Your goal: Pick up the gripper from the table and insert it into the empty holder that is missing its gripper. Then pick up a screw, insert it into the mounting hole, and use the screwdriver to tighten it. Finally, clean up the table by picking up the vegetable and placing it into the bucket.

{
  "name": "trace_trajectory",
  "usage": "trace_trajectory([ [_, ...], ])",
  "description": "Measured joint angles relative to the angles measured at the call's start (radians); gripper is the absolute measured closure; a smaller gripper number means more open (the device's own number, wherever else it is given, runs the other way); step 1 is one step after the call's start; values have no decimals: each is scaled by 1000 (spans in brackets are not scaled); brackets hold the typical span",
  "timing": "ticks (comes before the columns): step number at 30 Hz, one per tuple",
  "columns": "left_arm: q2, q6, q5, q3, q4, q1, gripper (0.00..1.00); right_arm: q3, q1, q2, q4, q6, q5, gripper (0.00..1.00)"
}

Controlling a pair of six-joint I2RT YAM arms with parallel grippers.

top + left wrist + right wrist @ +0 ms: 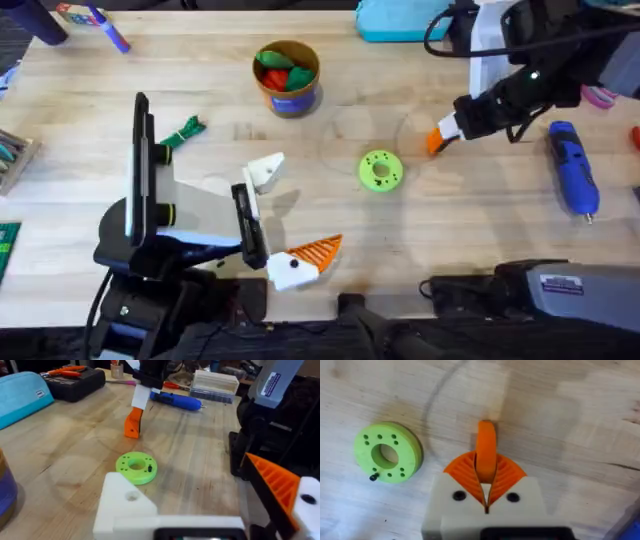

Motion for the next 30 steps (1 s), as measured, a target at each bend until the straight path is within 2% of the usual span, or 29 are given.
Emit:
trace_trajectory([
  [6, 0, 0, 0, 0, 0, 0, 8, 12, 0, 0, -32, 0, -38, 988],
  [12, 0, 0, 0, 0, 0, 0, 8, 41, 0, -53, -99, -2, -187, 990],
  [16, 0, 0, 0, 0, 0, 0, 8, 45, 0, -85, -115, -7, -358, 990],
  [17, 0, 0, 0, 0, 0, 0, 8, 45, 0, -84, -95, -9, -515, 990],
  [22, 0, 0, 0, 0, 0, 0, 8, 45, 1, -71, -79, -8, -797, 990],
  [25, 0, 0, 0, 0, 0, 0, 8, 45, 9, -43, -77, -8, -909, 990],
  [30, 0, 0, 0, 0, 0, 0, 8, 45, 44, 0, -73, -8, -1002, 990],
])
